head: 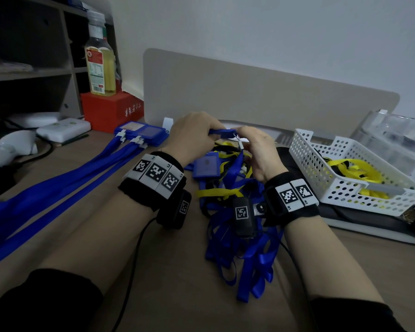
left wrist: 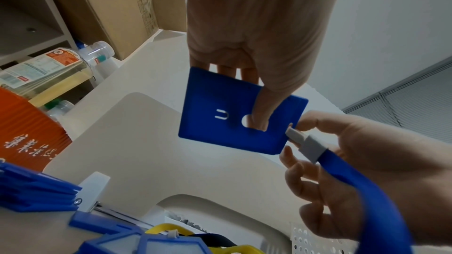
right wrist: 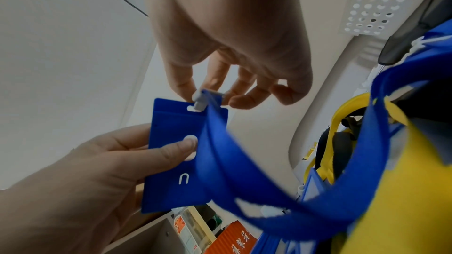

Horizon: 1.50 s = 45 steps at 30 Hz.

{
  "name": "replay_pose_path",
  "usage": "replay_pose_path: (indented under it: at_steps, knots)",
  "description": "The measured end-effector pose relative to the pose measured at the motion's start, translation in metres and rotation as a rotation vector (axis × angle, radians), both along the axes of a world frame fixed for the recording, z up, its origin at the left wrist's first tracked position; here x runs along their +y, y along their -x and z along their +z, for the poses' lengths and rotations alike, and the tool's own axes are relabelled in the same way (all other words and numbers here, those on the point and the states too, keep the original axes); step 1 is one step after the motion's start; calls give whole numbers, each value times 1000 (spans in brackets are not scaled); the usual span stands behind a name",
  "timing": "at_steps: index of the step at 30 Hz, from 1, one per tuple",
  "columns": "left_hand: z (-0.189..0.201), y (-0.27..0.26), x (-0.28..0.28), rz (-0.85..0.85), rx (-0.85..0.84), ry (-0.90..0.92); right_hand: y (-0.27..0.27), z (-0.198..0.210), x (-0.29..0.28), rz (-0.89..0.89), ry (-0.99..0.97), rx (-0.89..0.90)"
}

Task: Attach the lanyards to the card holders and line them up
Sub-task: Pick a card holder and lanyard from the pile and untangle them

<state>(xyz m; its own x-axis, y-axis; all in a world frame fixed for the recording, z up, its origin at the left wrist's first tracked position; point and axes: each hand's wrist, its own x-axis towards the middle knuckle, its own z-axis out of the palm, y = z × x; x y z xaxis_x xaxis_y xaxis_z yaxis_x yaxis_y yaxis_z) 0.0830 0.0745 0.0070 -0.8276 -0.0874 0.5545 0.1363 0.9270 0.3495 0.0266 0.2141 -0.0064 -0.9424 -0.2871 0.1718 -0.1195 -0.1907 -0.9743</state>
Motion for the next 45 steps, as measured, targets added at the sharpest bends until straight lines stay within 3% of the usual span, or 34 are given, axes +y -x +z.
replay_pose_path:
  at_steps: [7, 10, 17, 18, 20, 22, 24, 26, 31, 45]
  knots:
    - [-2, 8, -5, -99, 131, -93, 10, -5, -2, -17, -194, 20]
    - [0, 7, -5, -24, 189, -33, 10, -8, -2, 65, -244, -17]
    - [1, 6, -5, 123, 191, -56, 9, -4, -2, 248, 58, -155]
    - [1, 9, -6, 120, 191, -134, 9, -3, -2, 253, 105, -175]
    - [3, 8, -4, 19, 122, -480, 8, -1, -2, 239, 174, -191]
    - [8, 1, 4, -109, -44, -908, 9, -2, -2, 210, 217, -185]
    - [11, -5, 10, -216, -257, -1108, 11, -4, -1, 195, 260, -184]
    - [9, -6, 10, -282, -325, -1075, 14, -5, 0, 167, 306, -198]
    - [4, -6, 3, -287, -292, -933, 19, -6, 3, 89, 325, -224]
    - [13, -19, -6, -252, -375, -955, 27, -10, 2, 38, 309, -256]
